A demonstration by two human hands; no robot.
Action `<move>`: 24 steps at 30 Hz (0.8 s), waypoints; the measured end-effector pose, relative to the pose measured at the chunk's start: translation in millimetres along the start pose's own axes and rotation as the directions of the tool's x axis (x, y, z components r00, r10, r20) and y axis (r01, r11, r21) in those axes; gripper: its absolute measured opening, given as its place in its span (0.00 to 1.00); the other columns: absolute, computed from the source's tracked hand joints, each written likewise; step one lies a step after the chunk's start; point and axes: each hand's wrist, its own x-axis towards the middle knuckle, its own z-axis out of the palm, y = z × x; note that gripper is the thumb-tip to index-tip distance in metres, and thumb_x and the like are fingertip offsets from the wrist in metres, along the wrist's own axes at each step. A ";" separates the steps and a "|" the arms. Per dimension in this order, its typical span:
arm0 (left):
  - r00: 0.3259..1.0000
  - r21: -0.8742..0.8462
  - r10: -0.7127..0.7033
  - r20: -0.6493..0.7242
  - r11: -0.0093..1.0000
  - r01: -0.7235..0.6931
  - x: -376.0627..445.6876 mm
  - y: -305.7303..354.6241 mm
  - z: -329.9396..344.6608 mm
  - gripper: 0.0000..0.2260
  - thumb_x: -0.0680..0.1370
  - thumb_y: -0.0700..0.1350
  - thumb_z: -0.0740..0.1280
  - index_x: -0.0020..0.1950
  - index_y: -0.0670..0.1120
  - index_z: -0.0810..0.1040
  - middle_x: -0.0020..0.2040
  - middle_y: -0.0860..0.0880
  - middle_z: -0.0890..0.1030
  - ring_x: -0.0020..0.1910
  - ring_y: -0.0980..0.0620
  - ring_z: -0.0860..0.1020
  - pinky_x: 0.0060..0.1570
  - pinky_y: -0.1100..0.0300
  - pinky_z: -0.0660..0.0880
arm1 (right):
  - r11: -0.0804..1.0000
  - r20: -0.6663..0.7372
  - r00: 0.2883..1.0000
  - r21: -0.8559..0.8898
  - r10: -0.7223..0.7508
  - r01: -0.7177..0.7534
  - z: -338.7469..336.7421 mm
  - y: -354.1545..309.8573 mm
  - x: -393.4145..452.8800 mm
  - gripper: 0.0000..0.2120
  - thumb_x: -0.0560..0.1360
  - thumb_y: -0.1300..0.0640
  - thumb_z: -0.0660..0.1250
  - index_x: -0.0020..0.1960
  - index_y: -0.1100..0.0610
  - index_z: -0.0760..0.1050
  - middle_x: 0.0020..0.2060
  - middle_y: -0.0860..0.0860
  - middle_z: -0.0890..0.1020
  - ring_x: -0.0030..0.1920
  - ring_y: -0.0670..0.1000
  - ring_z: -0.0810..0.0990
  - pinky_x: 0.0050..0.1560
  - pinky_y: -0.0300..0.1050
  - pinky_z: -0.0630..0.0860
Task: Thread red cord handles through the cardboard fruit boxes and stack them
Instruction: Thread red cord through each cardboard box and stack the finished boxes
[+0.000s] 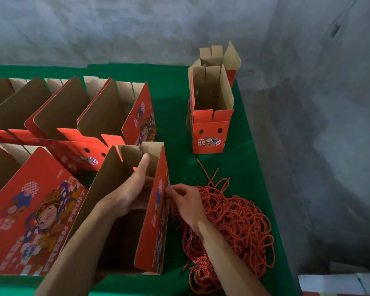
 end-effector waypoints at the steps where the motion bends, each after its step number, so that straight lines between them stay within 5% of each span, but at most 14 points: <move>1: 1.000 0.030 -0.004 -0.018 1.000 0.005 -1.0 -0.2 1.9 0.36 0.76 0.75 0.52 0.58 0.47 0.82 0.50 0.45 0.87 0.50 0.47 0.86 0.43 0.53 0.83 | 0.993 0.010 0.999 -0.110 -0.049 0.050 -0.2 0.3 0.8 0.11 0.82 0.50 0.69 0.49 0.53 0.87 0.41 0.44 0.86 0.40 0.41 0.83 0.41 0.35 0.77; 4: 0.987 0.346 0.126 -0.100 0.934 -0.084 1.3 -7.5 9.9 0.15 0.83 0.51 0.64 0.58 0.40 0.81 0.45 0.44 0.86 0.43 0.48 0.86 0.48 0.50 0.84 | 0.900 0.050 0.987 -0.404 -0.155 0.162 -1.9 0.3 3.1 0.13 0.84 0.48 0.65 0.55 0.52 0.86 0.49 0.44 0.86 0.49 0.43 0.84 0.52 0.46 0.82; 6: 0.968 0.495 0.211 -0.133 0.861 -0.120 3.5 -15.0 17.4 0.09 0.81 0.42 0.68 0.57 0.39 0.80 0.44 0.45 0.84 0.41 0.50 0.85 0.48 0.53 0.83 | 0.914 0.091 0.988 -0.378 -0.126 0.151 -5.4 0.9 3.4 0.11 0.84 0.49 0.65 0.57 0.51 0.86 0.51 0.44 0.86 0.51 0.43 0.84 0.54 0.46 0.82; 8: 0.952 0.546 0.254 -0.169 0.828 -0.124 4.3 -19.7 21.6 0.07 0.80 0.39 0.69 0.57 0.40 0.79 0.39 0.50 0.80 0.34 0.57 0.81 0.36 0.63 0.81 | 0.956 0.166 0.986 -0.293 0.024 0.026 -14.6 1.7 4.6 0.09 0.82 0.47 0.69 0.57 0.49 0.85 0.51 0.43 0.86 0.52 0.43 0.84 0.56 0.47 0.82; 10: 0.948 0.561 0.238 -0.209 0.823 -0.083 6.4 -22.3 21.8 0.05 0.80 0.39 0.69 0.55 0.41 0.79 0.37 0.52 0.78 0.31 0.59 0.79 0.29 0.67 0.76 | 0.904 0.192 0.970 -0.423 0.152 -0.058 -29.1 6.9 6.4 0.08 0.81 0.47 0.70 0.56 0.49 0.84 0.50 0.44 0.85 0.52 0.45 0.83 0.58 0.50 0.81; 13: 0.940 0.532 0.186 -0.286 0.847 -0.006 8.5 -26.6 18.5 0.02 0.81 0.40 0.68 0.49 0.44 0.78 0.40 0.48 0.81 0.36 0.55 0.81 0.34 0.63 0.78 | 0.802 0.001 0.996 -0.593 0.093 -0.074 -53.1 18.7 9.7 0.10 0.83 0.50 0.67 0.56 0.54 0.84 0.49 0.48 0.85 0.50 0.49 0.83 0.56 0.49 0.80; 17: 0.940 0.439 0.119 -0.320 0.898 0.036 7.5 -39.1 14.8 0.07 0.82 0.46 0.66 0.57 0.44 0.78 0.51 0.44 0.82 0.47 0.48 0.83 0.47 0.54 0.82 | 0.987 -0.209 0.967 -0.028 0.147 -0.157 -65.7 6.1 10.5 0.11 0.82 0.55 0.70 0.51 0.63 0.81 0.38 0.55 0.84 0.40 0.56 0.84 0.41 0.47 0.81; 21: 0.958 0.227 0.110 -0.266 0.973 -0.049 -6.9 -37.3 16.4 0.24 0.84 0.61 0.56 0.71 0.46 0.72 0.60 0.42 0.80 0.56 0.45 0.81 0.56 0.45 0.80 | 0.881 0.004 0.973 0.424 0.229 -0.209 -67.7 -22.3 9.6 0.08 0.79 0.58 0.73 0.53 0.63 0.86 0.45 0.59 0.87 0.43 0.55 0.88 0.39 0.42 0.83; 24: 0.965 0.082 0.154 -0.213 0.987 -0.140 -24.0 -27.8 15.0 0.35 0.78 0.73 0.49 0.71 0.50 0.74 0.63 0.45 0.81 0.61 0.46 0.80 0.59 0.44 0.77 | 0.839 0.018 0.976 0.508 0.216 -0.195 -67.3 -25.6 8.5 0.11 0.78 0.57 0.75 0.57 0.61 0.85 0.48 0.58 0.87 0.43 0.53 0.88 0.37 0.41 0.83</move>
